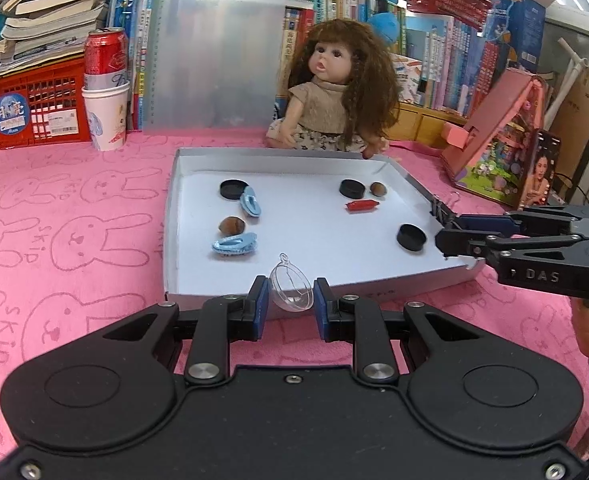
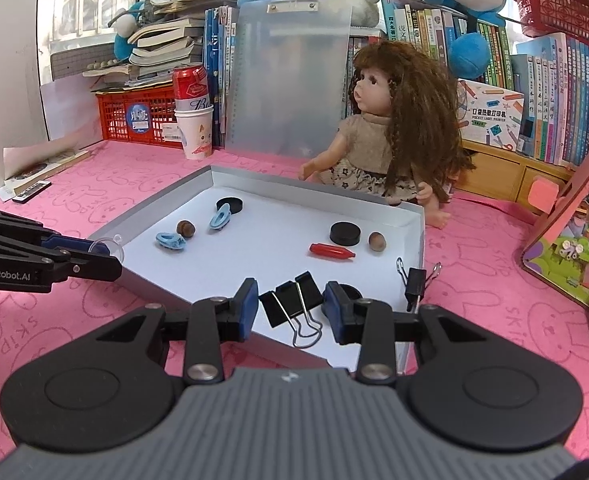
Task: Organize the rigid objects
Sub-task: 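Carry the dome in the left tool while the right tool carries the binder clip over the tray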
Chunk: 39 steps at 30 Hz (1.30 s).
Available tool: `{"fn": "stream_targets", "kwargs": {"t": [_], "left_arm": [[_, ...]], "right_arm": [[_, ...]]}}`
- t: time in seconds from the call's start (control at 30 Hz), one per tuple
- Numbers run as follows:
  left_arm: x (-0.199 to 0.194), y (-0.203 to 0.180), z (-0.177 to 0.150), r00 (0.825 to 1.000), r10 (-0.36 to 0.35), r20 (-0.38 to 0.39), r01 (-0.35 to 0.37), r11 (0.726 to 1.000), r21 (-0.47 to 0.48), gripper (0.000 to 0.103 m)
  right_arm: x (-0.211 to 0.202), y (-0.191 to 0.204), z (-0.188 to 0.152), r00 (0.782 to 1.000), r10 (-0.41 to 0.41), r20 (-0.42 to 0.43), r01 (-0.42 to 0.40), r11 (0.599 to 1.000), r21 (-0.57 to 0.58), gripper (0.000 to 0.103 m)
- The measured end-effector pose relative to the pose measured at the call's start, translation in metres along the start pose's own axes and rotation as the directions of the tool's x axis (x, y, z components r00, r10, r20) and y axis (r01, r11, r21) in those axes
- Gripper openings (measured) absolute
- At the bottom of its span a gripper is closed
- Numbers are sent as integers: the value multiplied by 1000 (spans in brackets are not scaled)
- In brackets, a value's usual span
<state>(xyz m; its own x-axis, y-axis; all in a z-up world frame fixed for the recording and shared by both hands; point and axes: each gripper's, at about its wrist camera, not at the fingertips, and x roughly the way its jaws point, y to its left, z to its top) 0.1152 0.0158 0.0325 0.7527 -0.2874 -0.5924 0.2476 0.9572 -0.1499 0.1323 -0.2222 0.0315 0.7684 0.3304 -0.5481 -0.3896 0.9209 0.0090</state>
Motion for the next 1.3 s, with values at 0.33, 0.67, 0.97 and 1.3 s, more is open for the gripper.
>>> {"fn": "stream_targets", "kwargs": {"t": [0.33, 0.67, 0.97, 1.3], "left_arm": [[2, 2, 10, 1000, 7, 19, -6, 1000, -9, 22], [16, 4, 38, 1000, 7, 28, -6, 1000, -30, 22], [46, 8, 58, 999, 41, 4, -41, 999, -35, 23], [78, 19, 66, 998, 60, -31, -62, 996, -67, 23]], "right_arm": [[1, -3, 5, 1000, -22, 2, 22, 1000, 17, 42], [7, -10, 16, 999, -44, 6, 44, 998, 49, 42], [22, -19, 32, 998, -59, 3, 59, 996, 72, 42], [49, -28, 44, 998, -67, -19, 69, 991, 113, 42]]}}
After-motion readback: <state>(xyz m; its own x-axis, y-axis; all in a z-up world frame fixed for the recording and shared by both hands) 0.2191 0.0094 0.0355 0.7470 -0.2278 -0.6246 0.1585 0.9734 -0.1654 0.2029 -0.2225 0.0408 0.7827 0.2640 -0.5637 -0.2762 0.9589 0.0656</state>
